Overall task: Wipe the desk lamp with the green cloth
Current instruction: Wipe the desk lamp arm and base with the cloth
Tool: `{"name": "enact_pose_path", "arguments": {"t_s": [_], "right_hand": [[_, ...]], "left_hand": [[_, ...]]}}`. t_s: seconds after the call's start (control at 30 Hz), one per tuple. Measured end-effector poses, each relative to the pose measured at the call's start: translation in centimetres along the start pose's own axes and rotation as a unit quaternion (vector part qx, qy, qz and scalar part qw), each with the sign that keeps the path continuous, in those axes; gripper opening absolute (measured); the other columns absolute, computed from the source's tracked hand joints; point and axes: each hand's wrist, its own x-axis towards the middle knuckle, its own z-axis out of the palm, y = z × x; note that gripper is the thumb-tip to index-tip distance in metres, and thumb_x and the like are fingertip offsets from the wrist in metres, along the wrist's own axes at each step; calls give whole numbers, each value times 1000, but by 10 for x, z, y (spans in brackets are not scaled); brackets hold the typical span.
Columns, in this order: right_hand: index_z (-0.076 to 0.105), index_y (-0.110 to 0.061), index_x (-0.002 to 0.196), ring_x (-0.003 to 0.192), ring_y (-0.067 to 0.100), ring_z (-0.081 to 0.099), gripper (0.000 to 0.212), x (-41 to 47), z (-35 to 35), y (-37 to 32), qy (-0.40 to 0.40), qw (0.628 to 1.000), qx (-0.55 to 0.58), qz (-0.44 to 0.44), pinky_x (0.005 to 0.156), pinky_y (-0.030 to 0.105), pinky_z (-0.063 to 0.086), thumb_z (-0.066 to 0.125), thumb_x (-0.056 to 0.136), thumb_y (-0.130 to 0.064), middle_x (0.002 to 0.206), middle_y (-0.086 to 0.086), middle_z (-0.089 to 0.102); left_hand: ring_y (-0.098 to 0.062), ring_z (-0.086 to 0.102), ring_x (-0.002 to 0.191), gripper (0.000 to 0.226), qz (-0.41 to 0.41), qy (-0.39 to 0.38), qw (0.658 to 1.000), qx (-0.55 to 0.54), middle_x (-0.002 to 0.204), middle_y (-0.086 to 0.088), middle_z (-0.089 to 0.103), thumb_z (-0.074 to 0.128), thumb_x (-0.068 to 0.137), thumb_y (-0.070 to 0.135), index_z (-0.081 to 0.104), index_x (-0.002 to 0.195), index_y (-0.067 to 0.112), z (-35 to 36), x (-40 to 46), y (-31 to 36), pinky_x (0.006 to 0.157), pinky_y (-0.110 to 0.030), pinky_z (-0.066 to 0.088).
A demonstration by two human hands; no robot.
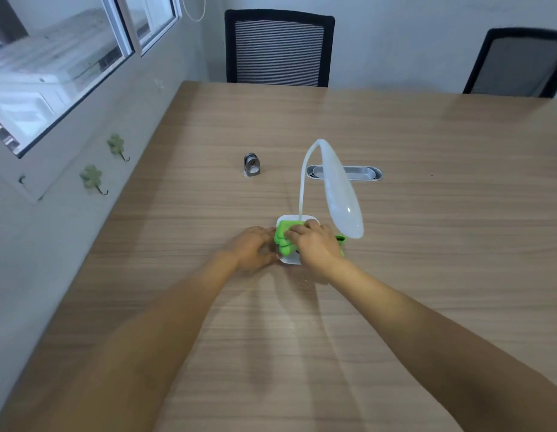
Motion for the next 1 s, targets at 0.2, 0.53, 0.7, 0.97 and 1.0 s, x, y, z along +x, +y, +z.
{"name": "enact_pose_path", "arguments": {"t_s": [0.2,0.53,0.7,0.97,1.0], "right_hand": [[74,-29,89,78,22,70,37,-45,8,15,32,998,-47,-26,64,26,54,45,67,-23,87,-13,75],[55,-14,126,118,28,52,40,-9,-7,-1,33,999,28,25,79,26,45,47,88,-6,131,6,57],[47,-18,134,124,30,39,44,-6,1,-7,-16,999,-15,37,93,44,41,48,90,-10,135,3,52],[75,-30,79,69,21,70,46,-78,4,9,47,999,-6,-17,52,31,54,34,59,-28,75,-13,74],[75,-27,85,75,25,70,47,-73,0,14,51,999,17,-5,57,35,55,36,59,-27,83,-9,76]], "left_hand": [[-20,29,143,69,-48,4,999,-13,154,0,36,60,86,42,35,146,18,3,0,-6,121,-32,22],[-25,42,133,62,-33,-8,999,25,152,2,39,57,85,47,41,141,26,0,2,-8,115,-38,32],[-25,38,136,64,-31,-7,999,22,154,1,37,60,84,44,42,141,23,0,3,-8,117,-37,29],[-21,26,143,69,-53,-16,998,25,157,5,30,59,86,44,33,146,23,0,5,-3,120,-34,24],[-21,27,143,69,-54,-14,998,25,156,5,31,59,86,43,33,146,23,-1,5,-3,119,-34,24]]}}
